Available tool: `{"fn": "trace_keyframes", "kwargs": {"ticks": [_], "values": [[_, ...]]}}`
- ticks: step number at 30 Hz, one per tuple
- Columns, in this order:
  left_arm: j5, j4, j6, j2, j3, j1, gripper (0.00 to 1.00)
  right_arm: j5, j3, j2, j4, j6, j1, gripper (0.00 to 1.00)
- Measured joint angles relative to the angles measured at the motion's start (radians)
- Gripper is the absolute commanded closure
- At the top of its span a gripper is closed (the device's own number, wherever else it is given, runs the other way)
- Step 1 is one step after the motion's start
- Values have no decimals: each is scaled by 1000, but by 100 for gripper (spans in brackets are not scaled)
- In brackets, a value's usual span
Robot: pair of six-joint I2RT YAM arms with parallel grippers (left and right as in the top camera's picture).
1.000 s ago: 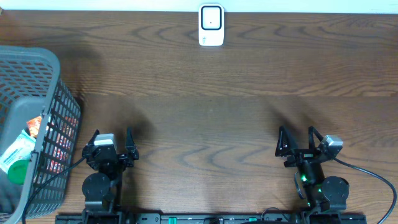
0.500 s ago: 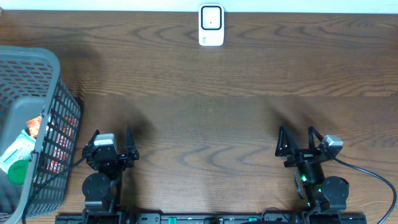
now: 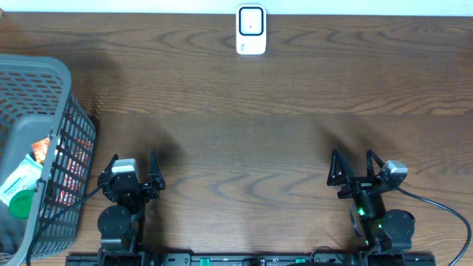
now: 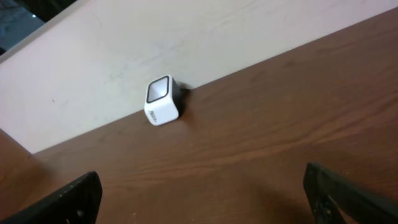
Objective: Scan the item barcode
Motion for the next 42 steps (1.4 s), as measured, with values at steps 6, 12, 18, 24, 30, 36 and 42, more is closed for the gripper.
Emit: {"fn": "trace_keyframes", "kwargs": {"ticks": [6,12,18,24,30,36,42], "values": [[0,0,0,0,0,0,16,0,0,0,0,0,0,1],[0,0,0,0,0,0,16,0,0,17,0,0,0,1],[0,0,0,0,0,0,16,0,0,19,0,0,0,1],[3,19,-1,0,-6,0,16,0,0,20,0,0,0,1],[133,46,16,0,-15,0,16,0,0,20,0,0,0,1],[258,4,31,54,26,0,16,0,0,20,0,0,0,1],[437,-10,31,240,225,0,16,0,0,21,0,0,0,1]]}}
